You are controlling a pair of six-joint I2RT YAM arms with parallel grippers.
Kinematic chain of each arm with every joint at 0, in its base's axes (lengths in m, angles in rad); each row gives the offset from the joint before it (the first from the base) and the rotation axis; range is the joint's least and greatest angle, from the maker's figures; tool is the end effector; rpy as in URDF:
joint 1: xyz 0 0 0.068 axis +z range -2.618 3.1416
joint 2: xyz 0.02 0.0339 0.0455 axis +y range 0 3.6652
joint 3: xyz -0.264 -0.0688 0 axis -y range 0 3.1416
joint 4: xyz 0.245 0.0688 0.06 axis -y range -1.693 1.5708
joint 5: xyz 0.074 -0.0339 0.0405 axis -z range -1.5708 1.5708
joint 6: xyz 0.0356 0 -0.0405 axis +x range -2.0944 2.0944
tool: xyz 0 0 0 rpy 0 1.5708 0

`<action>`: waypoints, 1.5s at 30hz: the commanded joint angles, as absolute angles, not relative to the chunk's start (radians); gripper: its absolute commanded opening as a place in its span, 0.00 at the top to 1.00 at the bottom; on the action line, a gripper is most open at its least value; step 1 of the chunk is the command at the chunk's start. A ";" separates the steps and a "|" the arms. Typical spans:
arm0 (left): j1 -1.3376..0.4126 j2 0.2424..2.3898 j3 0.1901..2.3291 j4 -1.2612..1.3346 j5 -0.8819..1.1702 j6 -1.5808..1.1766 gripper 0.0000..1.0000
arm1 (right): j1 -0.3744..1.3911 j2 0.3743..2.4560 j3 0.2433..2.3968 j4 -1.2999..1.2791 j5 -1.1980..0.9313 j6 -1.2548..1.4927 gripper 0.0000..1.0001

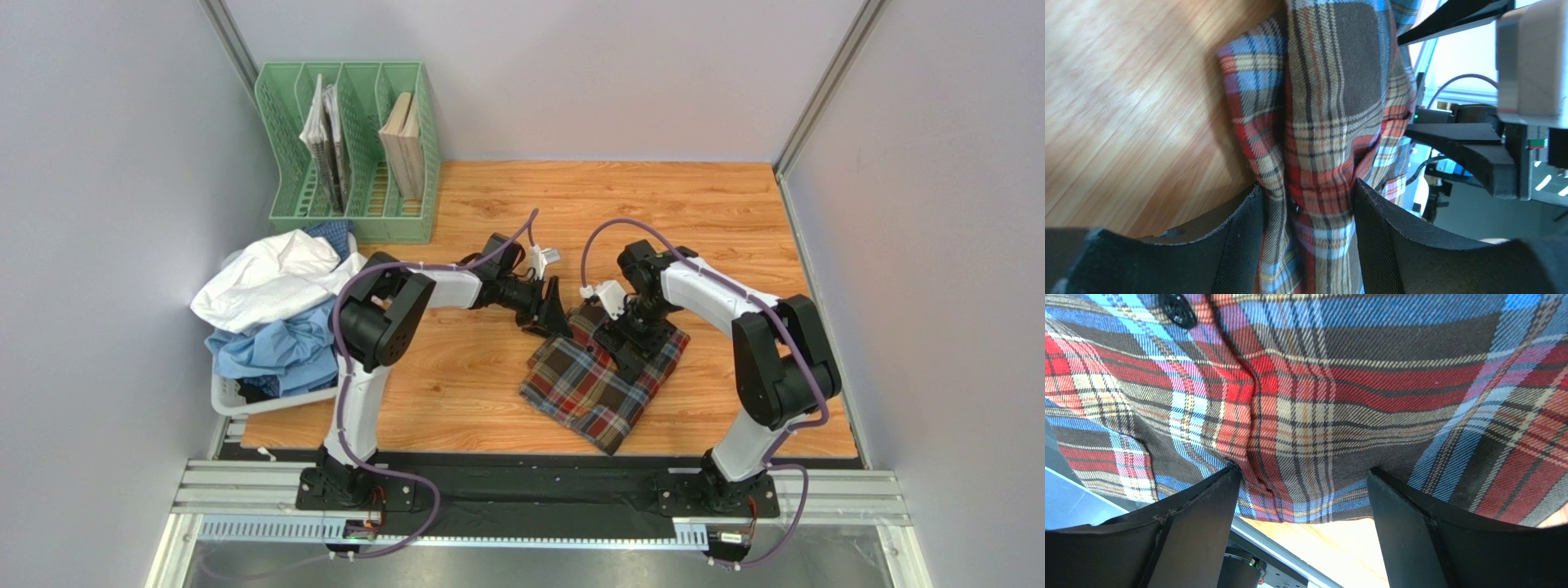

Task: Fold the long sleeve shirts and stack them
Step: Fold the shirt

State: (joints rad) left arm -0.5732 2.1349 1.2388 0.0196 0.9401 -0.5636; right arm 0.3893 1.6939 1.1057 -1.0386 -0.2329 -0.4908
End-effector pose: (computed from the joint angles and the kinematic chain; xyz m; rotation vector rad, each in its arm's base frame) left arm 0.3388 -0.2529 0.1098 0.4886 2.5882 -1.6136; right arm 0.2591 0.1152 0.1810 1.3014 -2.7876 -0.3638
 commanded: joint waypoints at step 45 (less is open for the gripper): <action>-1.127 2.062 1.486 -0.633 -0.296 0.508 1.00 | -0.115 1.355 1.108 -1.164 -0.549 -0.436 0.14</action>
State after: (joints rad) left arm -1.0000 2.0438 1.5097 -0.6537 -0.3077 0.6647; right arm -0.1005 1.3487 1.0851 -1.1313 -0.5011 -0.4156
